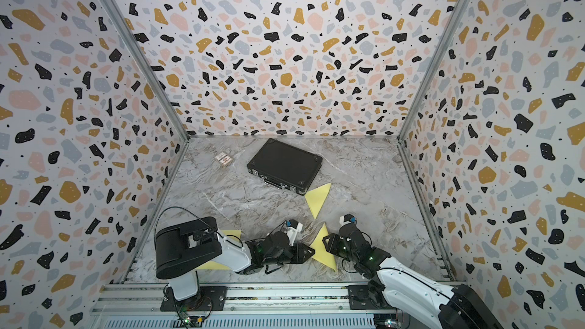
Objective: Fold the square paper diagonally
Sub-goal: Fold the paper at the center of the board.
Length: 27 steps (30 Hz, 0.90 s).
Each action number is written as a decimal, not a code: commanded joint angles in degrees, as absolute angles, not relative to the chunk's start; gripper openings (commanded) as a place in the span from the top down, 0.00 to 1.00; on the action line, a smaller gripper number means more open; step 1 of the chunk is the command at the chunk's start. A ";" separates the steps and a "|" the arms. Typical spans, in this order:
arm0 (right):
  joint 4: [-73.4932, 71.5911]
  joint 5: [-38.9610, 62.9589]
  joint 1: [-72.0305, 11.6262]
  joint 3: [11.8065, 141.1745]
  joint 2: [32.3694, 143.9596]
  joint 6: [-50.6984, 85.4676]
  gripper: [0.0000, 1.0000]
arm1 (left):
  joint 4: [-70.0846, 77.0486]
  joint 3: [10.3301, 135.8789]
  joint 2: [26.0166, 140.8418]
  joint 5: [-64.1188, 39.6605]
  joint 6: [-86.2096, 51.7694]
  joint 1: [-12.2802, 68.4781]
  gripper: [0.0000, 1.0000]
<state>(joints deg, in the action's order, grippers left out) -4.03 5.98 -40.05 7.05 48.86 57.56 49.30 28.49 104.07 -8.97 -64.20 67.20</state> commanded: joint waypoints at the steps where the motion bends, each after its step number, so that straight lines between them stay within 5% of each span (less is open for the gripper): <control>1: 1.49 5.93 -40.62 6.15 49.58 55.85 0.64 | 30.96 25.14 108.89 -9.48 -64.25 67.46 0.77; 7: 2.11 6.60 -40.78 6.13 47.07 54.27 0.61 | 30.81 25.31 109.03 -9.40 -64.25 67.48 0.84; 16: 20.07 3.44 -40.78 14.44 44.15 46.73 0.40 | 30.41 25.15 109.16 -9.14 -64.10 67.41 0.92; 27: 29.91 10.11 -41.79 24.15 45.15 41.83 0.48 | 30.84 24.62 109.57 -8.90 -64.07 67.42 0.92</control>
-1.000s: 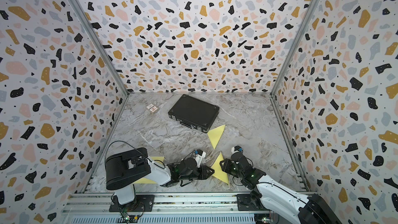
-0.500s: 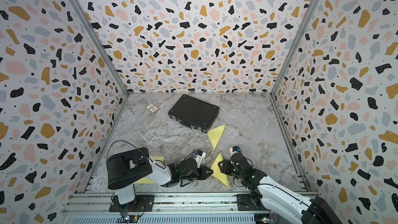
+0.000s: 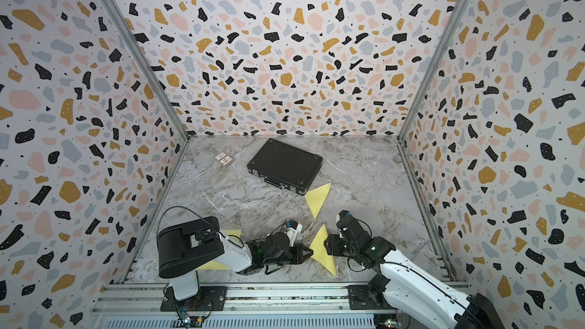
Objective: Fold the square paper diagonally
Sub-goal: Fold the paper at the center of the board.
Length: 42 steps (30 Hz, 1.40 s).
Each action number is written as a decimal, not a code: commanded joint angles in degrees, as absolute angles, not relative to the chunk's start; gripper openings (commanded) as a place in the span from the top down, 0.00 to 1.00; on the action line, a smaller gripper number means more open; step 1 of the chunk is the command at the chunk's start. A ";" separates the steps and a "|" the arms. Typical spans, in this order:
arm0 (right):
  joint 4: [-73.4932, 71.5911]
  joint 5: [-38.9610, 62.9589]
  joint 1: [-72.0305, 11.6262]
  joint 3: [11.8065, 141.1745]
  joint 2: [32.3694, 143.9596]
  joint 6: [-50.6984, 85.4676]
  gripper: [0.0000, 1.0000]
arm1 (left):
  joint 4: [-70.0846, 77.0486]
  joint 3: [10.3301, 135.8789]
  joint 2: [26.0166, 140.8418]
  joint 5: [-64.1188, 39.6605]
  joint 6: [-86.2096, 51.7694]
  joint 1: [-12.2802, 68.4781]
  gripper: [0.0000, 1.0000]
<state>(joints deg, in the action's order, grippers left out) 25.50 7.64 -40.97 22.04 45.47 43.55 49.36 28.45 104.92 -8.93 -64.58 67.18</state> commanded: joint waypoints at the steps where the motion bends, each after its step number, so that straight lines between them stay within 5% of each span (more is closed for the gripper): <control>1: 30.56 9.90 -42.21 24.70 44.81 41.76 0.49 | 31.02 24.53 109.60 -8.88 -64.15 67.41 0.92; 11: 29.19 12.39 -46.06 25.56 48.51 39.44 0.63 | 31.30 24.87 110.26 -9.23 -64.14 67.42 0.92; 18: 29.35 12.01 -47.31 24.81 53.17 38.33 0.65 | 31.72 24.59 110.21 -9.14 -64.16 67.48 0.90; 31: 29.72 11.34 -47.46 23.20 54.74 37.19 0.65 | 31.61 24.56 110.28 -9.14 -64.25 67.41 0.70; 42: 28.16 10.11 -47.46 22.42 55.01 38.46 0.65 | 31.44 25.05 110.56 -9.60 -63.81 67.41 0.70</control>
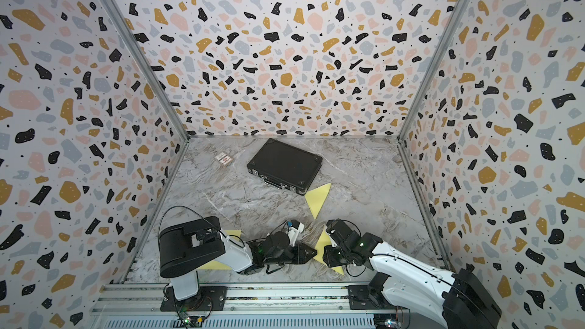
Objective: Fold the square paper diagonally
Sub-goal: Fold the paper at the center of the board.
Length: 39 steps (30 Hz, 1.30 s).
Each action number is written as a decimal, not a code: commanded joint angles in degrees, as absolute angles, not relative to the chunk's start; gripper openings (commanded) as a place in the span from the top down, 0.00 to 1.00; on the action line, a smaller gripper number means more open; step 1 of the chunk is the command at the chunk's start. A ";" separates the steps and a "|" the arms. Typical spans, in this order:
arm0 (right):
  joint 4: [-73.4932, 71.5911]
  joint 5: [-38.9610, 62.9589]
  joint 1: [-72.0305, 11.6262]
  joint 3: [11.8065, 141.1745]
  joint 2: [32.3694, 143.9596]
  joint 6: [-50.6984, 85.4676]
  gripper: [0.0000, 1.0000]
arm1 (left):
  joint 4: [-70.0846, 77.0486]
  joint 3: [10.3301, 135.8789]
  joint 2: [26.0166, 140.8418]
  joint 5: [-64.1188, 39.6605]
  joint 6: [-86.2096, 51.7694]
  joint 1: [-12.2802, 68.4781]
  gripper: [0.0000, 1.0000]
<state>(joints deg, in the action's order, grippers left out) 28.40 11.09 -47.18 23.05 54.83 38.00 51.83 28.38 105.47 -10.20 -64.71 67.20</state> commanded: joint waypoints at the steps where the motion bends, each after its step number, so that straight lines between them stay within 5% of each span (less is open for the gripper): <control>1: 27.32 10.11 -47.46 22.23 55.21 38.80 0.65 | 31.44 25.13 110.57 -9.59 -63.80 67.46 0.70; 24: 22.07 11.85 -47.46 20.50 54.17 41.99 0.65 | 30.67 25.58 110.76 -9.78 -63.63 67.42 0.71; 39: 22.41 10.82 -47.46 21.32 54.22 43.37 0.62 | 31.01 25.58 111.70 -10.09 -63.90 67.42 0.86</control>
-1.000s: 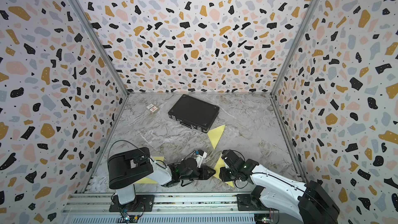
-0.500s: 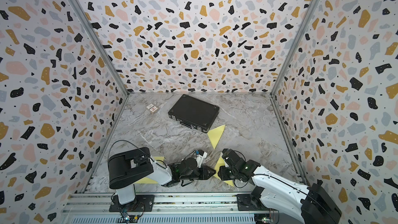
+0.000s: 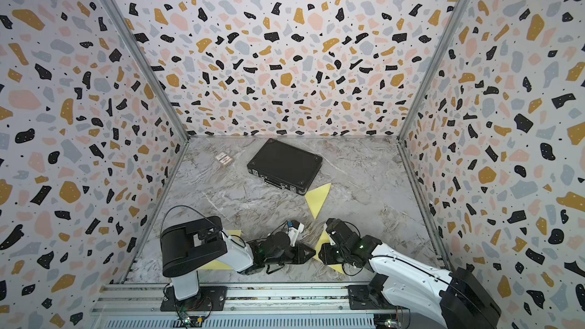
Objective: Fold the square paper diagonally
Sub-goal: Fold the paper at the center of the board.
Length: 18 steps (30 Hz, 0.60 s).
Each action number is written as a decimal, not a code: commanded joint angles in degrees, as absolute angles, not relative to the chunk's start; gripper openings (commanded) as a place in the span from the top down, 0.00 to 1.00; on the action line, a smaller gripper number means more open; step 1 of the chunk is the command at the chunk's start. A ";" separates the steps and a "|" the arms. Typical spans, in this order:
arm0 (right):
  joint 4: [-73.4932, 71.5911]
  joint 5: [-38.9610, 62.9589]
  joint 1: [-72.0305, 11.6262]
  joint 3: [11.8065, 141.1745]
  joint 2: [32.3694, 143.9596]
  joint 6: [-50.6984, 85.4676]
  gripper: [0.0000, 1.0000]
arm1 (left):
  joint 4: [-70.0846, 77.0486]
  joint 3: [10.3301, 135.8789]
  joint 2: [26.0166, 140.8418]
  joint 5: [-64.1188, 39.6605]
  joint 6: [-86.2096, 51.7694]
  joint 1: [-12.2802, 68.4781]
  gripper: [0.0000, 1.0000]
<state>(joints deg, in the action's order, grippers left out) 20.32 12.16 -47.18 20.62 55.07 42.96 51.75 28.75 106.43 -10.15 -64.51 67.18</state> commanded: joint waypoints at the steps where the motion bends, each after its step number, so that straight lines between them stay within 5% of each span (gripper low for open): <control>1: 23.47 10.33 -47.46 21.73 53.61 43.27 0.61 | 31.03 25.58 111.79 -10.17 -63.90 67.46 0.87; 9: 33.11 4.04 -47.46 25.38 48.53 41.64 0.50 | 31.61 25.15 111.97 -10.19 -64.03 67.41 0.96; 18: 40.52 -4.08 -47.42 28.92 47.99 41.33 0.48 | 32.34 24.52 111.46 -10.21 -64.16 67.43 0.97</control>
